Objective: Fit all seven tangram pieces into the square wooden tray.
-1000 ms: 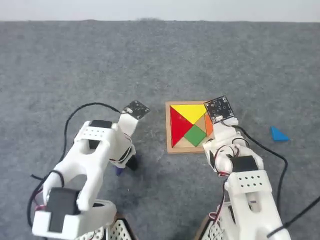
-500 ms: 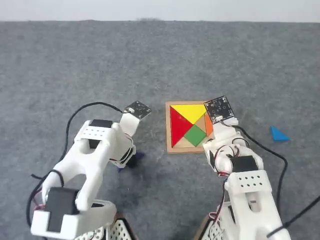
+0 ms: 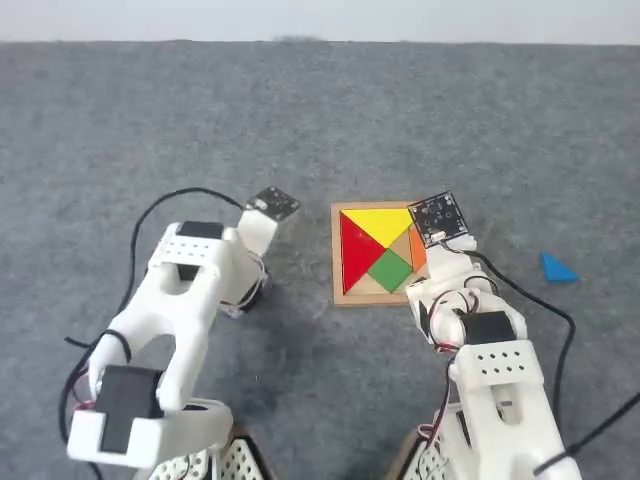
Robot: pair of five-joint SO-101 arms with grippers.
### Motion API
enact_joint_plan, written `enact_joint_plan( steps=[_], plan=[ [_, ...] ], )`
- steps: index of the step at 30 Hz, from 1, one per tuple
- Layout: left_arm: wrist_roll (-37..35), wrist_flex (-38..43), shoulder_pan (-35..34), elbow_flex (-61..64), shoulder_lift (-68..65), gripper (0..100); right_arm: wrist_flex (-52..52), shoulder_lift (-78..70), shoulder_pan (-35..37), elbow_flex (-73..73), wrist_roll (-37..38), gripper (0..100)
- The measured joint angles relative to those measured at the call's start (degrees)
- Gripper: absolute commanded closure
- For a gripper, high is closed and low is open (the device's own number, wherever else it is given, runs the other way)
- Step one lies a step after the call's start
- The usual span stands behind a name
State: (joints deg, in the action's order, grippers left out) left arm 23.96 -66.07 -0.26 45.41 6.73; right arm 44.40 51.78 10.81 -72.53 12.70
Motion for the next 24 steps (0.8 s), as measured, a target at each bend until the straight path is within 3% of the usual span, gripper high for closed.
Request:
enact_joint_plan(
  steps=[4,8,14,18,24],
  plan=[
    [-0.18,-4.13,-0.09,-6.07,0.00,99,1.58,0.00,-2.64,0.44,0.00,88.0],
    [-6.86,-4.84,-0.18,-12.04,-0.79,99,9.49,0.00,-10.46,6.59,4.57,87.9],
    [-18.29,2.90,-0.09,-11.69,-0.79,99,16.09,0.00,-25.49,12.84,31.12,87.9],
    [-19.60,8.26,-0.09,-7.56,-0.79,99,16.09,0.00,-29.98,13.19,51.96,85.3],
    [-19.60,13.63,-0.09,-3.43,-0.79,99,11.78,-1.41,-30.95,13.27,56.62,82.4]
  ],
)
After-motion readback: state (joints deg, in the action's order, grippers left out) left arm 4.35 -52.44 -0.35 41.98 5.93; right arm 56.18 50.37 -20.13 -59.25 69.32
